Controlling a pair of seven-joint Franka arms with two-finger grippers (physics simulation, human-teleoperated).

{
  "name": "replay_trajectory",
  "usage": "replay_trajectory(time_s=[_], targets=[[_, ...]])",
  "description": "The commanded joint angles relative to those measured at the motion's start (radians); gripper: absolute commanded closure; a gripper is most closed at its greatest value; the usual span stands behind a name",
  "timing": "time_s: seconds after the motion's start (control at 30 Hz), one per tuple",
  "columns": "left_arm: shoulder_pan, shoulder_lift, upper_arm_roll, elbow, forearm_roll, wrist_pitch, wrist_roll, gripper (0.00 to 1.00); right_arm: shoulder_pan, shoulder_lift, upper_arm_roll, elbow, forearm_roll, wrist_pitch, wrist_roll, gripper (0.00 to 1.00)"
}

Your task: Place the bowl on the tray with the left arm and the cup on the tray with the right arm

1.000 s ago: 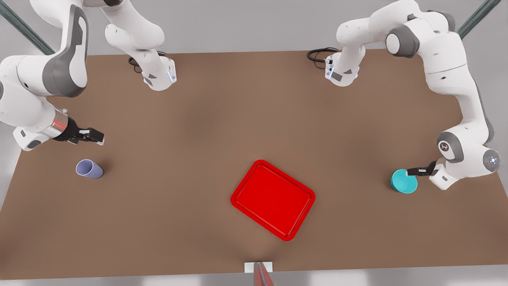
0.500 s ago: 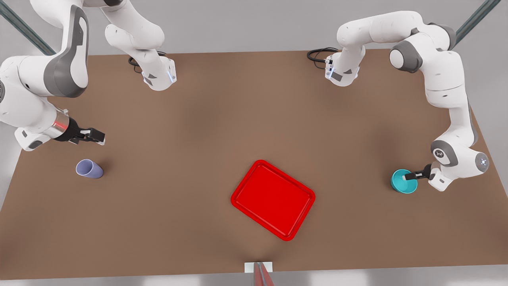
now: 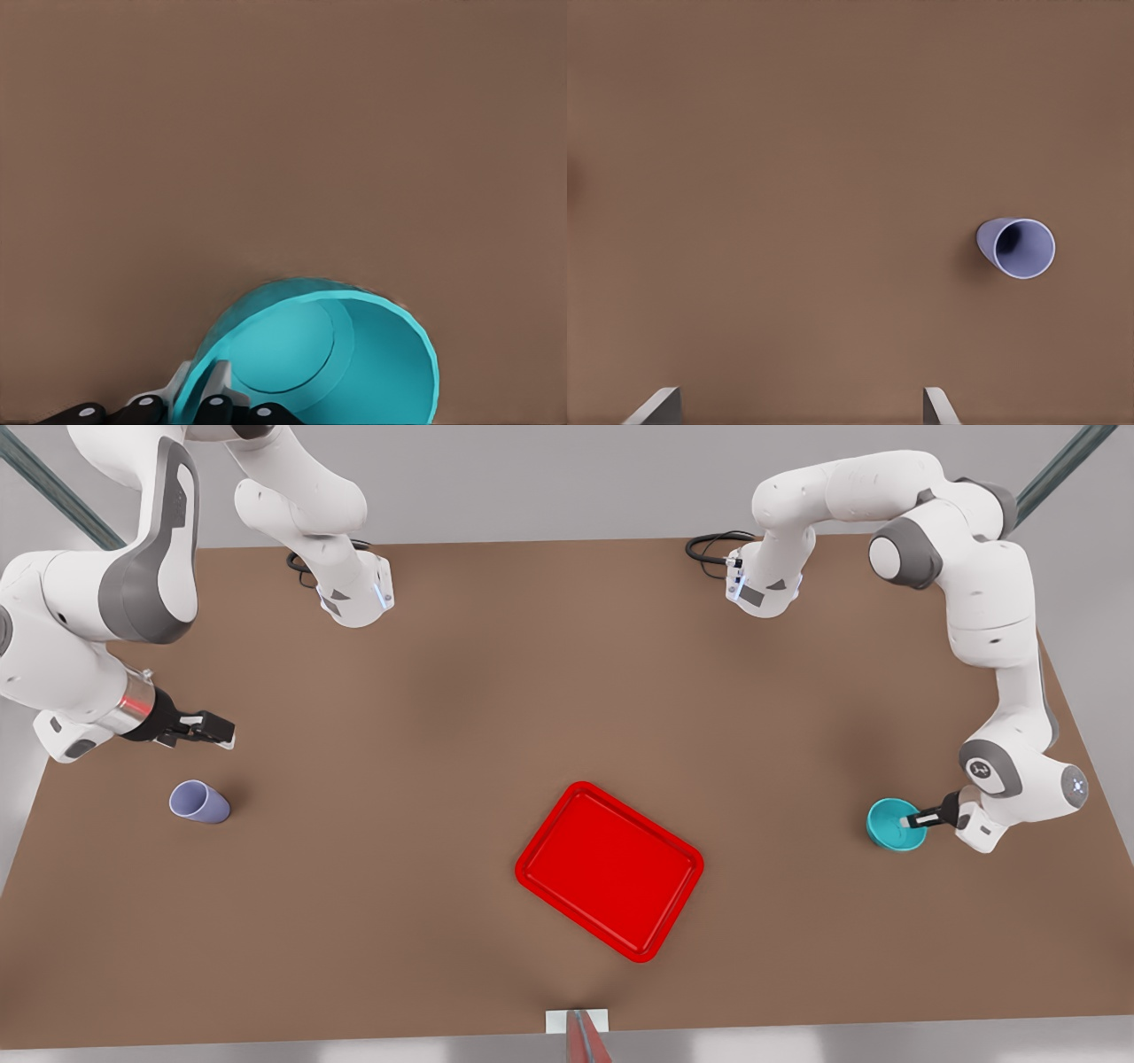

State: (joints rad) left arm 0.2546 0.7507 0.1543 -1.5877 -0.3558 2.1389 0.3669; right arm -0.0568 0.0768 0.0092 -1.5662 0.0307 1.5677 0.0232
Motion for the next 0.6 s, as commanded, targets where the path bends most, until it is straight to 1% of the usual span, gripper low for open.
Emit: replay_trajectory(time_s=[0.0,0.07,0.13,0.17,0.27,0.3,0.37,0.4,0.47,0.5,0.53,0.57], targets=[[0.0,-0.008,-0.002,0.0,0.054,-0.004,-0.006,0.79,0.0,0.0,0.0,0.0,0.0,0.0,0.001,0.0],[-0.011,-0.039,-0.007,0.002,0.048,-0.031,-0.019,0.79,0.0,0.0,0.0,0.0,0.0,-0.002,0.0,0.0],[-0.086,-0.088,-0.009,0.006,0.034,-0.08,-0.106,0.79,0.0,0.001,0.0,0.0,0.0,0.0,0.0,0.0],[-0.132,-0.105,-0.028,0.009,0.034,-0.091,-0.147,0.79,0.0,0.001,0.0,0.0,0.0,0.0,0.0,0.0],[-0.356,-0.142,-0.032,0.014,0.032,-0.097,-0.361,0.79,0.0,0.001,0.0,0.0,0.0,0.0,0.0,0.0],[-0.397,-0.151,-0.038,0.014,0.032,-0.114,-0.391,0.79,0.0,0.001,0.0,0.0,0.0,0.0,0.0,0.0],[-0.471,-0.136,-0.039,0.038,0.032,-0.114,-0.476,0.79,0.0,0.003,0.0,0.002,0.0,0.002,0.001,0.0],[-0.482,-0.102,-0.073,0.087,0.034,-0.114,-0.589,0.79,0.0,0.003,0.0,0.002,-0.002,0.002,0.0,0.0],[-0.508,-0.083,-0.131,0.104,0.044,-0.108,-0.758,0.79,-0.003,0.001,0.0,0.005,-0.002,0.0,0.0,0.0],[-0.543,-0.08,-0.133,0.113,0.037,-0.1,-0.818,0.79,0.0,0.0,0.002,0.002,-0.003,0.006,0.001,0.0],[-0.572,-0.044,-0.134,0.172,0.037,-0.105,-0.907,0.79,0.0,0.003,0.003,0.003,-0.011,0.009,0.001,0.0],[-0.609,-0.017,-0.134,0.198,0.037,-0.096,-0.974,0.79,0.0,0.005,0.003,0.006,-0.014,0.009,0.001,0.0]])
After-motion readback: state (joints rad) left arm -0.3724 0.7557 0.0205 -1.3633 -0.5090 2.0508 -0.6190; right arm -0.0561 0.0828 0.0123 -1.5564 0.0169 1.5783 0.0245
